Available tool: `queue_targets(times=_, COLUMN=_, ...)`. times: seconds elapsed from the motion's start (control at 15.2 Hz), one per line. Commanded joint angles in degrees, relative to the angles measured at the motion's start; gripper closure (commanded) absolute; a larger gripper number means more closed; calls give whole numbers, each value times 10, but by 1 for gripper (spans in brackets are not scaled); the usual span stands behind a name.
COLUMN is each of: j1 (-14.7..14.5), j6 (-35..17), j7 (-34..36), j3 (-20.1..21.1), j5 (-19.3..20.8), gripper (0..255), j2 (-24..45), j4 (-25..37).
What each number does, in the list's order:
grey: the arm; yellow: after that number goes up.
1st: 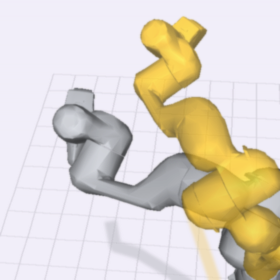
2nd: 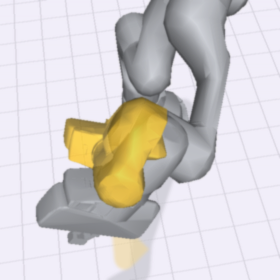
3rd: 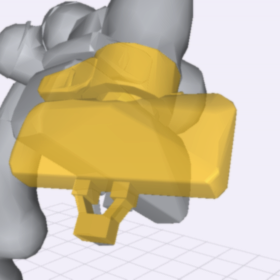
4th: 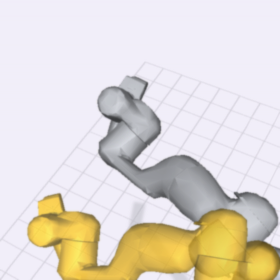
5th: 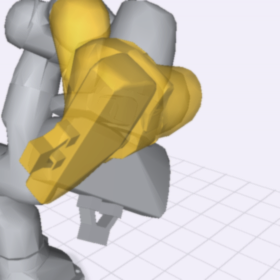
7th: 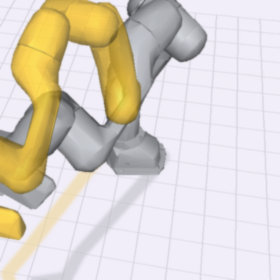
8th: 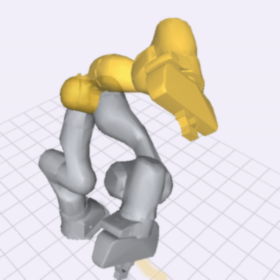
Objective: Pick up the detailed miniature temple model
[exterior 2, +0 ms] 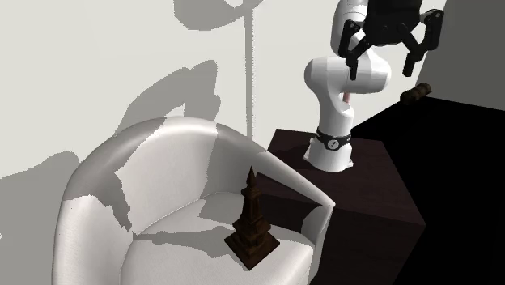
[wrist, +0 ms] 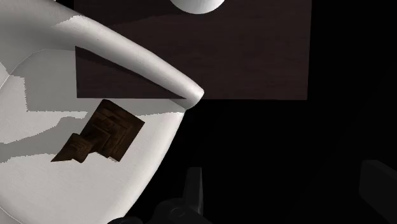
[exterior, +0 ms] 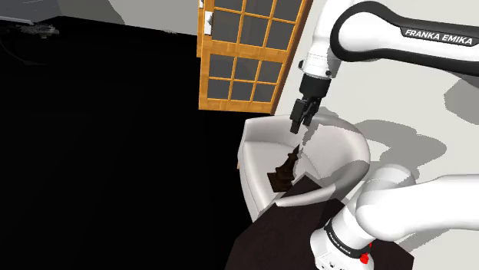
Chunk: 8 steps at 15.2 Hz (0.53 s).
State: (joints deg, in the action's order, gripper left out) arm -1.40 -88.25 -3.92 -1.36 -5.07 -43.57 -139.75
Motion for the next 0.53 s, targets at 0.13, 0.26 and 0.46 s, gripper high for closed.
queue_targets(times=0.13, j1=2, j6=-25, j7=-23, j3=-5, j5=23, gripper=0, j2=12, j4=-23)
queue_targets(times=0.26, j1=5, j6=-52, j7=-45, j3=-10, j5=46, gripper=0, j2=27, j4=-44)
queue_targets(times=0.46, j1=12, j6=-96, j7=-75, j3=-19, j5=83, gripper=0, j2=54, j4=-72)
